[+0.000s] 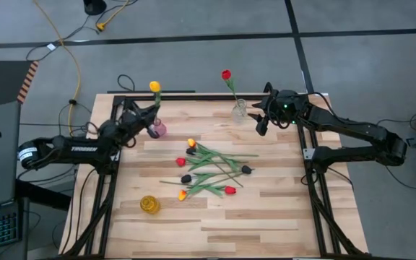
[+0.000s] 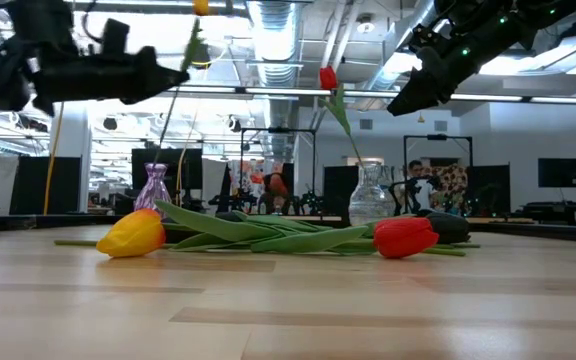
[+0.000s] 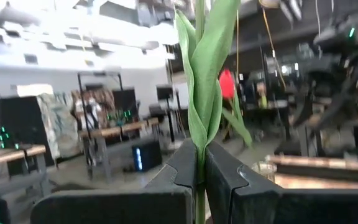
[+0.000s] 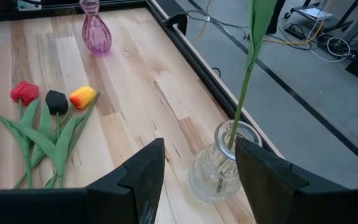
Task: Sort flowers into vase by color
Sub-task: Put the top right yellow tulip into the purple vase
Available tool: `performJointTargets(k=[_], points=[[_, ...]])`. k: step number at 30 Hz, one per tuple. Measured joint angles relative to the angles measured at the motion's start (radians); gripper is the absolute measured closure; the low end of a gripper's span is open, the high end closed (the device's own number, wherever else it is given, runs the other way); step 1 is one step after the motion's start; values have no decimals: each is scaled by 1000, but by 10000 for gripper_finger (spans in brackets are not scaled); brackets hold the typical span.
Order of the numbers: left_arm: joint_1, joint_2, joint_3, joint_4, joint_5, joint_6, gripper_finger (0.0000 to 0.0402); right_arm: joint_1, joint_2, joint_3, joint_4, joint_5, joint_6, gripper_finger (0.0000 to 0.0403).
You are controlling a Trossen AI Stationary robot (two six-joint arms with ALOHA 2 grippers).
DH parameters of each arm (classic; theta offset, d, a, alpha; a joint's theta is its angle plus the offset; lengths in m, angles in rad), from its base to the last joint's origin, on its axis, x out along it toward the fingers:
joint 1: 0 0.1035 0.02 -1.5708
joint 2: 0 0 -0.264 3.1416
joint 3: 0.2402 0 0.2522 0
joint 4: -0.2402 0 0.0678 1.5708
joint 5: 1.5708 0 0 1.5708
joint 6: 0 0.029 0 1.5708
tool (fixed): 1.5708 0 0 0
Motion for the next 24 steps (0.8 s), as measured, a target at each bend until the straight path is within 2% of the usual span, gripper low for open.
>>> performJointTargets(k=[2,5,17,24], points=[[0,0,-30,67,0,0,401,0,0,0,0,0,0,179],[0,-2,-42,79,0,0,401,0,0,0,0,0,0,179],[0,-1,-42,-22,-19,-26,401,0,0,0,0,0,1,179],[0,-1,-42,-84,-19,-30,382,0,0,0,0,0,1,179]])
